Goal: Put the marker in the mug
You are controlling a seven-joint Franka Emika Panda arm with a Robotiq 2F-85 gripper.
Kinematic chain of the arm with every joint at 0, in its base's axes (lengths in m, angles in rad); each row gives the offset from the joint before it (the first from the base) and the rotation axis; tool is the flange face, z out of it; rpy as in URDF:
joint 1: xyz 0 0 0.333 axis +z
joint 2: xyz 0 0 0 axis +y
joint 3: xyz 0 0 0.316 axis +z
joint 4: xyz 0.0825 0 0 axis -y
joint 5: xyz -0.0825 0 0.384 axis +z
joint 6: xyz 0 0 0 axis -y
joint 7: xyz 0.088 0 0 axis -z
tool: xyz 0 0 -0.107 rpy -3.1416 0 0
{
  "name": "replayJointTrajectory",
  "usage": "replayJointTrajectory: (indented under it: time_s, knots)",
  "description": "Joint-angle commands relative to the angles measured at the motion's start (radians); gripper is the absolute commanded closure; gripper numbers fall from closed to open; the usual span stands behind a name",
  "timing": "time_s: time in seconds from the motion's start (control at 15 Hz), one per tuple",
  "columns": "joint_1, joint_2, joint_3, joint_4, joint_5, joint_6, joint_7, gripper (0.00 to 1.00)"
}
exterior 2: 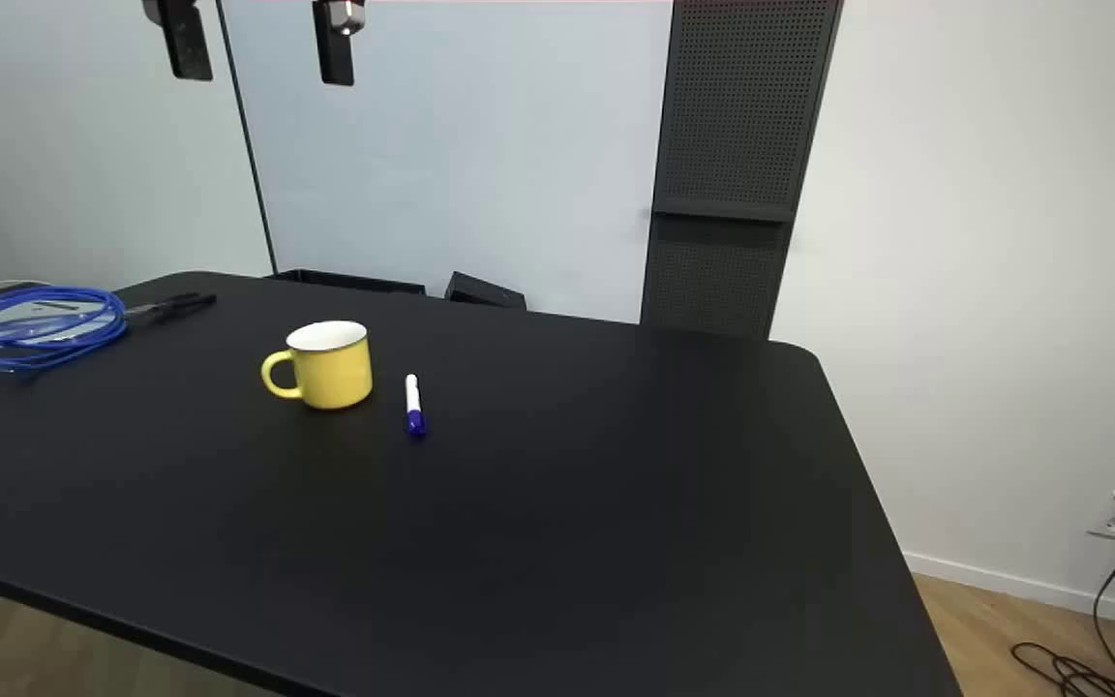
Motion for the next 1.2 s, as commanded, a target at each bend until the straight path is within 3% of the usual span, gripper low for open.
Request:
replayJointTrajectory:
  time_s: [0.0, 0.93, 1.13]
  knots:
    - [0.004, 0.0, -0.003, 0.002, -0.002, -0.002, 0.002, 0.0]
    - [0.004, 0.0, -0.003, 0.002, -0.002, -0.002, 0.002, 0.0]
    - [-0.001, 0.035, -0.009, 0.018, -0.018, 0.048, -0.016, 0.0]
